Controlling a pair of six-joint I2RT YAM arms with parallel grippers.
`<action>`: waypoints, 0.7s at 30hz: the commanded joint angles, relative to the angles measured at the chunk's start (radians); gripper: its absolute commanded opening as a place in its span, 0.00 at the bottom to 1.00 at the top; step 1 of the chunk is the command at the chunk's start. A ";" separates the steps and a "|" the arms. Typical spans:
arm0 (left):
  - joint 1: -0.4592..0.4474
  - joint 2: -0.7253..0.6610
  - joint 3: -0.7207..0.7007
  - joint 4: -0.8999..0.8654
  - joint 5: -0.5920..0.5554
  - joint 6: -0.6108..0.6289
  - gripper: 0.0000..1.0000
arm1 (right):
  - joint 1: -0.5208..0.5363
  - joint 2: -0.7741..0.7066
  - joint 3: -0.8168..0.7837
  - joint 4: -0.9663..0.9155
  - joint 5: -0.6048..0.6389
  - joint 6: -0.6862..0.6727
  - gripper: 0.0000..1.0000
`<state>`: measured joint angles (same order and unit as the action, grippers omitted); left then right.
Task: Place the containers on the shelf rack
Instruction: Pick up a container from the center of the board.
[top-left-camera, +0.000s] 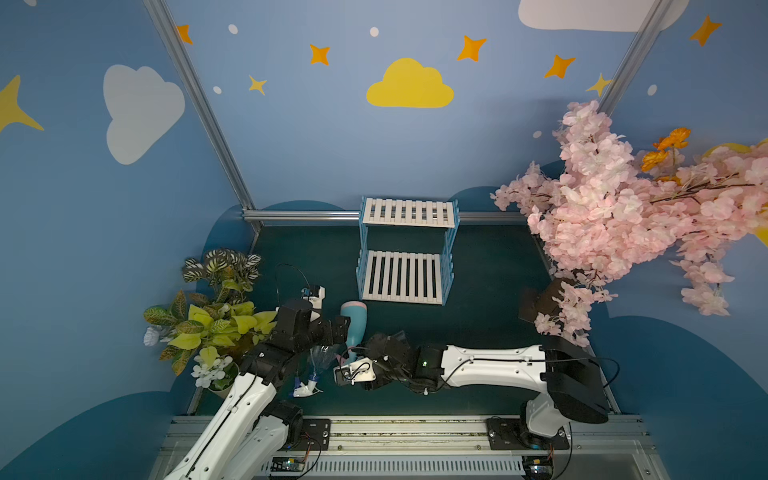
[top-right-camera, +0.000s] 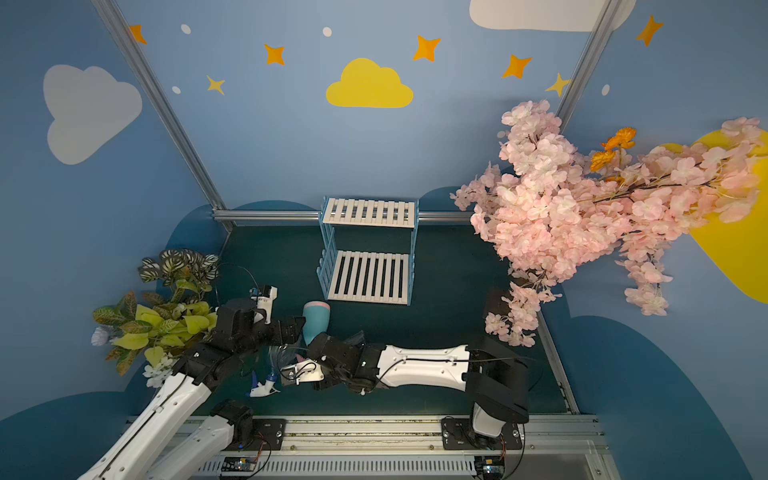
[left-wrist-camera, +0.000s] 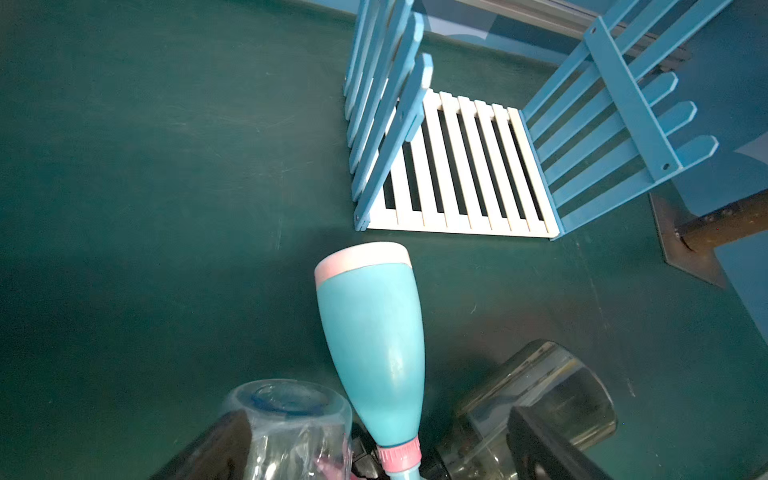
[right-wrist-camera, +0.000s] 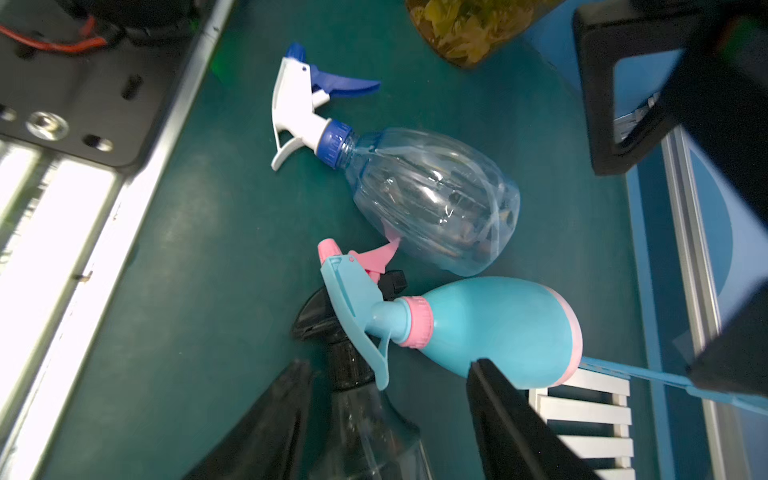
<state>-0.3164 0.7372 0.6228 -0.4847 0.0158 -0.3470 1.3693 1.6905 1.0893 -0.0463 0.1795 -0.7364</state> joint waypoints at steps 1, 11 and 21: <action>0.013 -0.004 -0.036 0.061 -0.013 -0.059 1.00 | 0.023 0.050 0.034 -0.042 0.132 -0.148 0.61; 0.069 0.234 -0.001 0.268 0.050 -0.091 1.00 | 0.018 0.110 0.010 0.032 0.199 -0.262 0.56; 0.077 0.528 0.096 0.378 0.111 -0.093 1.00 | 0.005 0.158 0.001 0.100 0.251 -0.325 0.52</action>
<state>-0.2424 1.2343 0.6926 -0.1558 0.0990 -0.4393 1.3804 1.8351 1.0950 0.0036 0.4046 -1.0344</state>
